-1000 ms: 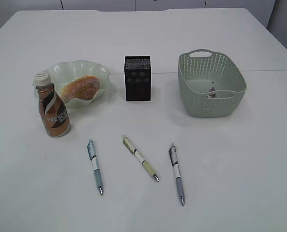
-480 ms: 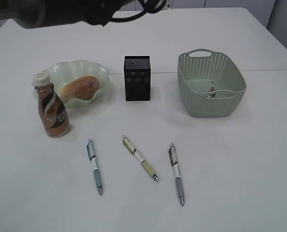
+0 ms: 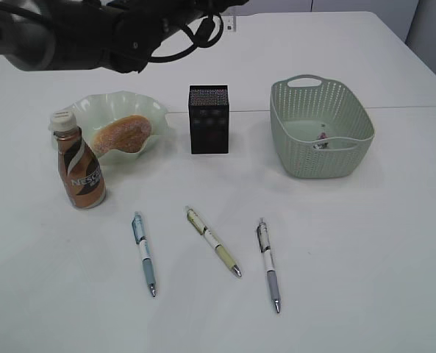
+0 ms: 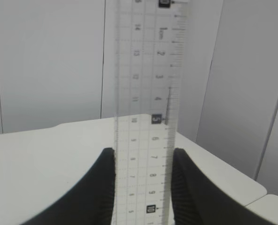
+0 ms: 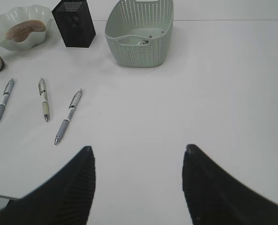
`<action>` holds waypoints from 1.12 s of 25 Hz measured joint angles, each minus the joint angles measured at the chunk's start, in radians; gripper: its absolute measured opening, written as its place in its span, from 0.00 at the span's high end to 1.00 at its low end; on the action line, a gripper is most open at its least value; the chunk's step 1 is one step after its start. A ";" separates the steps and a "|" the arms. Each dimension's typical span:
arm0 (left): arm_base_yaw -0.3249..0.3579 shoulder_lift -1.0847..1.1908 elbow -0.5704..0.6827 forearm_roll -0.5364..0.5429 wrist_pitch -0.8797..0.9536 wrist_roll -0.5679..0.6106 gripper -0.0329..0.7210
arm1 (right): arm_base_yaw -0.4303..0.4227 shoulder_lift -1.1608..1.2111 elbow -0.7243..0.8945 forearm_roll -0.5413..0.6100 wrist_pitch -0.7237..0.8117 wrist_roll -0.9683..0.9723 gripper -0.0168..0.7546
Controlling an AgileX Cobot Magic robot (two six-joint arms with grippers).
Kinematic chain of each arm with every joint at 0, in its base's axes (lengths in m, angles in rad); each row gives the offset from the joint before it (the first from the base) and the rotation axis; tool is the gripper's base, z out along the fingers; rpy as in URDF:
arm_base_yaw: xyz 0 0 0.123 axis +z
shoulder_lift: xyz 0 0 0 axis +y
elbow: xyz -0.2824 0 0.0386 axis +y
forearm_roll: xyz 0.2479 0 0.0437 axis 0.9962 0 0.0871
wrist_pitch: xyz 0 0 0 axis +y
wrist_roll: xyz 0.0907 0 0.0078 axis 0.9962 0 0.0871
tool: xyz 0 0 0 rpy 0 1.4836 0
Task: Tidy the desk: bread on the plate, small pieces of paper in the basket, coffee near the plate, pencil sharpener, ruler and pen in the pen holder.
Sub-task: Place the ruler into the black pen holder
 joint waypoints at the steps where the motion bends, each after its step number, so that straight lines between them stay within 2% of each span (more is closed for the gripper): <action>1: 0.005 0.013 0.000 -0.011 -0.003 0.000 0.65 | 0.000 0.000 0.000 0.002 0.000 0.000 0.38; 20: 0.058 0.153 0.000 -0.036 -0.038 0.002 0.65 | 0.000 0.000 0.000 0.008 0.000 0.000 0.38; 28: 0.058 0.205 0.000 -0.036 -0.038 0.002 0.65 | 0.000 0.000 0.000 0.008 0.000 0.000 0.38</action>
